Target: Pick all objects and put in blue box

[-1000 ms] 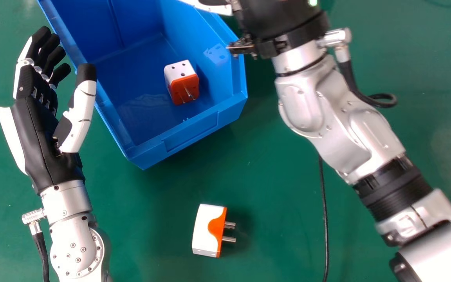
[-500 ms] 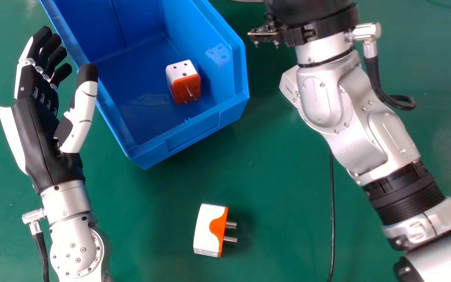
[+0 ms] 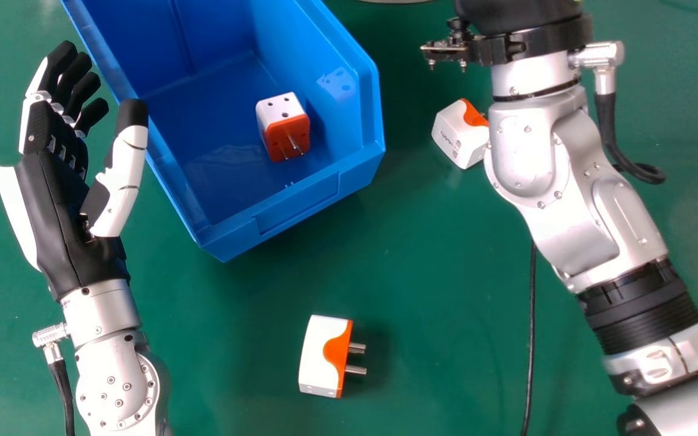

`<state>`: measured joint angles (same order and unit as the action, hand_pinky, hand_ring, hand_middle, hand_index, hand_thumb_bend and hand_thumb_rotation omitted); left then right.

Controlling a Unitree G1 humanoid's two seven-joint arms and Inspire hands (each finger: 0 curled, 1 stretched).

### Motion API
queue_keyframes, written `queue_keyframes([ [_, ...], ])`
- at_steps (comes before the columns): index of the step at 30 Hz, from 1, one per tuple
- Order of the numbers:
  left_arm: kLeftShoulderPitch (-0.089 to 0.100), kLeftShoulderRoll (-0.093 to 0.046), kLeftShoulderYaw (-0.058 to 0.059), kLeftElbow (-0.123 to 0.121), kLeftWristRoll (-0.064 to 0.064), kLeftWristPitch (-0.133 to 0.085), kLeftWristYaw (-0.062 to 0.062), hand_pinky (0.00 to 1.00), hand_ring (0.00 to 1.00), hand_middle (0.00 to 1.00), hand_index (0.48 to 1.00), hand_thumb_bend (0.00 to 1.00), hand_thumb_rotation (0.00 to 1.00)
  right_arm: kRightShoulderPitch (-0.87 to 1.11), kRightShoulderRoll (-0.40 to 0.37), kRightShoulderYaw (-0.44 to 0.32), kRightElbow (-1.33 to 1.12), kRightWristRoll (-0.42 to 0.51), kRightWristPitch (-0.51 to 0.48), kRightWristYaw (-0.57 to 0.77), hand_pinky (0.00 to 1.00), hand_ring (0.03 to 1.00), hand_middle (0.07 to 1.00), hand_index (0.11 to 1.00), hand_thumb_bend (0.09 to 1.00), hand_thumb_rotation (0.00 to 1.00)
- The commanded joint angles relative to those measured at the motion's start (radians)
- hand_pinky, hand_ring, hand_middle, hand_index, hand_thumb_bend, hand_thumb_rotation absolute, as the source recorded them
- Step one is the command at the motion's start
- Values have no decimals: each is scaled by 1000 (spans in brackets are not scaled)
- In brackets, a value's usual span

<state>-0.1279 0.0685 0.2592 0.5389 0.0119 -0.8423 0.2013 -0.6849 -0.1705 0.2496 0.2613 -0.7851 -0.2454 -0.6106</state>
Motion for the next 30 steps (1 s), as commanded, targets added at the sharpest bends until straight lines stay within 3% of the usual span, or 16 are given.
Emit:
queue_keyframes([
  [1, -3, 3, -3, -8, 2, -30, -2, 793, 822, 836, 815, 658, 449, -7, -12, -29, -26, 28, -4, -1, 308, 446, 566, 474, 491, 0],
  [5, -1, 4, -3, -6, 10, -32, 2, 792, 821, 835, 815, 659, 448, -3, -14, -50, -18, 28, 36, 0, 307, 446, 568, 474, 491, 0],
  [14, -6, 1, -3, 2, 12, -33, 5, 787, 816, 831, 812, 661, 449, 16, -47, -75, 22, 74, 68, 49, 290, 438, 572, 489, 488, 0],
  [16, -8, 5, -2, 5, 19, -36, 7, 786, 816, 830, 812, 661, 449, 22, -52, -81, 35, 83, 77, 53, 297, 440, 567, 490, 489, 0],
  [18, -8, 6, -2, 1, 18, -32, 7, 786, 816, 831, 812, 662, 452, 23, -56, -83, 55, 88, 76, 46, 302, 441, 562, 491, 491, 0],
  [22, -9, 0, -5, -8, 3, -26, -1, 786, 817, 832, 812, 667, 457, 22, -55, -79, 100, 90, 68, 21, 305, 435, 550, 502, 491, 0],
  [26, -11, -3, -6, -10, 14, -21, 9, 786, 818, 832, 812, 671, 458, 23, -56, -78, 154, 111, 43, 22, 307, 432, 543, 507, 492, 0],
  [30, -15, -3, -6, -7, 15, -25, 9, 786, 817, 830, 810, 672, 460, 22, -60, -69, 199, 109, 53, 26, 311, 436, 543, 499, 493, 0],
])
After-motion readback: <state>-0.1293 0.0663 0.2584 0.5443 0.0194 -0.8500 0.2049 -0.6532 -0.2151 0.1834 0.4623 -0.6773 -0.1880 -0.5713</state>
